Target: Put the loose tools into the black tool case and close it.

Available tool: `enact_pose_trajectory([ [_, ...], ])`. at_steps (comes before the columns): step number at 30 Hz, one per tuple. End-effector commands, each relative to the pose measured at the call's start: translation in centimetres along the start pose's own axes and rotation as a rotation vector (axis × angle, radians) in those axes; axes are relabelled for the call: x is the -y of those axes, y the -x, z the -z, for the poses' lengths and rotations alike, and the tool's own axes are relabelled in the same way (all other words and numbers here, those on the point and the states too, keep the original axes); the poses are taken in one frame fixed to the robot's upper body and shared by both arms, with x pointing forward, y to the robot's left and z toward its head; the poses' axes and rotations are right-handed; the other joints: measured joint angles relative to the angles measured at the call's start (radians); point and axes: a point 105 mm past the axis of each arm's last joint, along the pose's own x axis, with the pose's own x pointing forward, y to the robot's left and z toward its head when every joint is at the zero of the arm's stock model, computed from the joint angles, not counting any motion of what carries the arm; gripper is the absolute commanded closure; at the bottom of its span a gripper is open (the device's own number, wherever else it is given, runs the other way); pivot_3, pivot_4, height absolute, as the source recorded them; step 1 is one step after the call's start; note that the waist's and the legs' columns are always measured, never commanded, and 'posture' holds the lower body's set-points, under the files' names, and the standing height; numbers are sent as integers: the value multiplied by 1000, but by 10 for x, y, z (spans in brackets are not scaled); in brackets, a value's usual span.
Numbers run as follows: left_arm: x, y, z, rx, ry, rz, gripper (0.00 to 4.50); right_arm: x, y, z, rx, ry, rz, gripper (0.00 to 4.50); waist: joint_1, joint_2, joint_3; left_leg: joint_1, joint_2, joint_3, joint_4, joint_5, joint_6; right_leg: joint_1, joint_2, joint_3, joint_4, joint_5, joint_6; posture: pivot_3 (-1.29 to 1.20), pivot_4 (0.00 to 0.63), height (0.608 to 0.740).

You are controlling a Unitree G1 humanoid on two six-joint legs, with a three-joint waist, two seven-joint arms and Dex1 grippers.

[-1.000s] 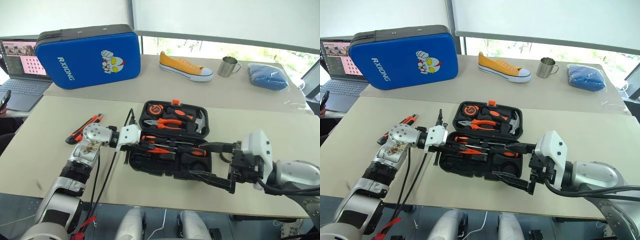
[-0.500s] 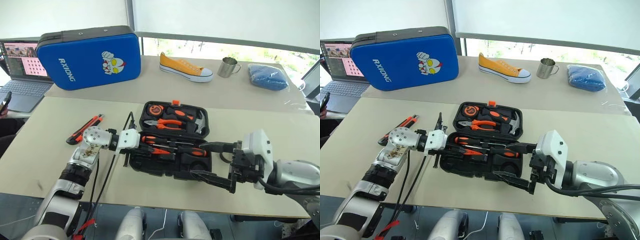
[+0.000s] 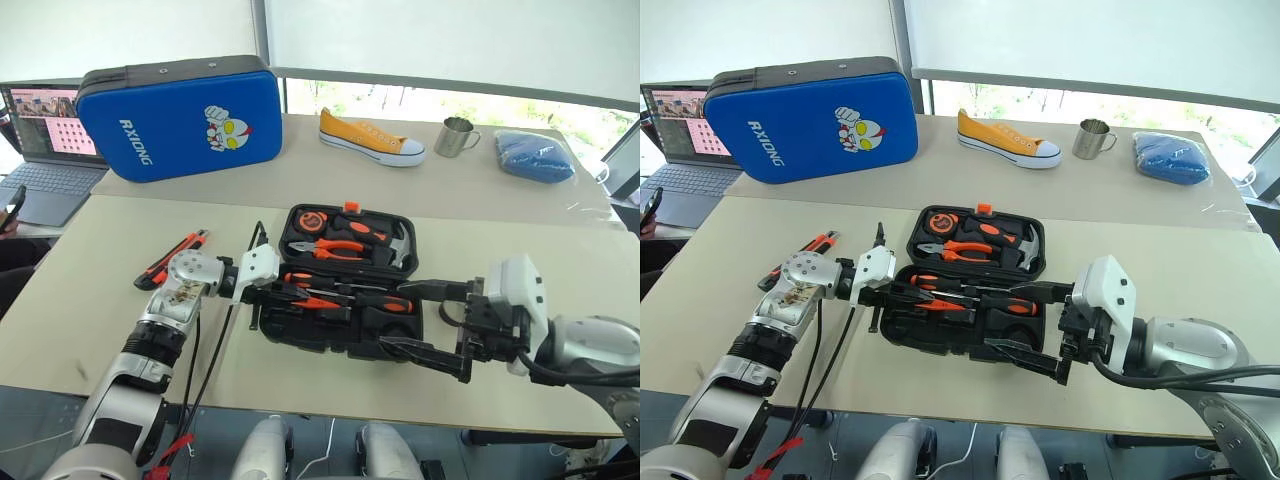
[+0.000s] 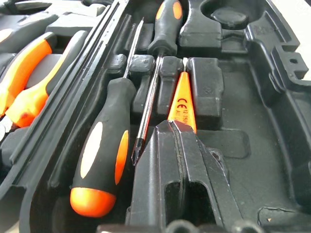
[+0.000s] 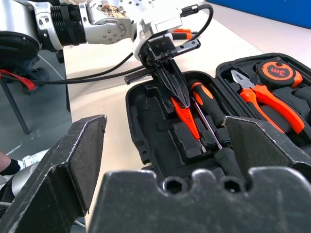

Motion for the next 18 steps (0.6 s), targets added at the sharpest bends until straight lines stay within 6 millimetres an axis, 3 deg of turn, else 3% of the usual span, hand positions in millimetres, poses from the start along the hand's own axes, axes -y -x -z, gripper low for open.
enact_pose_trajectory([
  [1,10,-1,7,-33,-11,32,4479,-3,0,-5,12,26,-18,0,0,0,0,0,0,0,0,0,0,0,0,0,0,0,0,0,150,739],
  [7,6,11,1,-31,-35,-20,4479,-2,-1,-8,13,38,-23,0,-1,0,0,0,0,0,0,0,0,0,0,0,0,0,0,0,150,739],
  [11,-6,57,-21,-32,36,-179,4479,-2,-2,-15,30,64,-52,0,-19,0,1,-2,2,0,-1,0,0,-3,1,0,0,0,0,0,150,739],
  [12,-7,66,-24,-39,53,-210,3980,-2,-3,-15,32,68,-60,0,-23,-1,1,-2,2,0,-1,0,0,-4,2,0,1,0,-1,0,150,739],
  [13,-7,76,-27,-44,78,-244,3862,-2,-3,-16,35,74,-67,0,-25,-1,1,-3,3,0,-1,0,0,-5,2,0,1,0,-1,0,150,739],
  [14,-5,85,-30,-44,107,-273,3403,-2,-4,-17,38,80,-74,0,-25,-1,1,-3,4,0,-2,0,0,-5,2,0,1,0,-1,0,150,739],
  [18,26,165,-25,-131,271,-516,1984,5,-16,-24,78,114,-136,0,-46,-1,2,-2,5,2,-3,-1,-1,-6,2,2,0,0,-1,0,150,739],
])
